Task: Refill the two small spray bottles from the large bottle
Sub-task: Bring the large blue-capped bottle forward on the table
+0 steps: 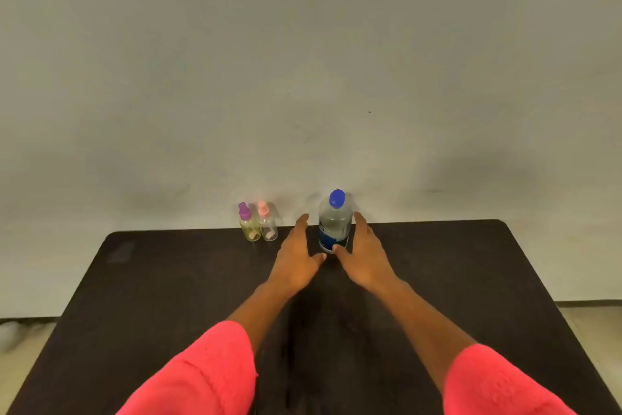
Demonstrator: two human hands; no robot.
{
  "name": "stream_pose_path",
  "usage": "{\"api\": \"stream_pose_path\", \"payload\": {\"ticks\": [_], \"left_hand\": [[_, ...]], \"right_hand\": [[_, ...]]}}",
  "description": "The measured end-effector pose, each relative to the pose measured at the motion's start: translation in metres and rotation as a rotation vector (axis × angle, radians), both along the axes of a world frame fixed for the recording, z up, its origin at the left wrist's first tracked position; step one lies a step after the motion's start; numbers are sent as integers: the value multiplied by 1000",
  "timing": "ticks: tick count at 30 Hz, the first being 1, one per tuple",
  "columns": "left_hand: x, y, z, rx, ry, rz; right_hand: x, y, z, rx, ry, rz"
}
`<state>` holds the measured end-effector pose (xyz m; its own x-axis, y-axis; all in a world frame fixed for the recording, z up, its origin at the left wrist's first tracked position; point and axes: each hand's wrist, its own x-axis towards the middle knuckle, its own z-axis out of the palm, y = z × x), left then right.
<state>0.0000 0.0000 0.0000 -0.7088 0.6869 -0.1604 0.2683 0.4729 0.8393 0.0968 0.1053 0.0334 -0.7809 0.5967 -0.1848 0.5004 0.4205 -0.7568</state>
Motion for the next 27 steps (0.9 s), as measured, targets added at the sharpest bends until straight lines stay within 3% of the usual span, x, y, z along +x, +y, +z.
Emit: {"api": "stream_pose_path", "payload": {"ticks": [12,27], "left_hand": [[-15,27,11,186,4,-119],[22,6,18,73,94,-71]], "right_hand": [[-23,21,-19,-67,130,-18],[9,5,-11,-18,87,40]]}}
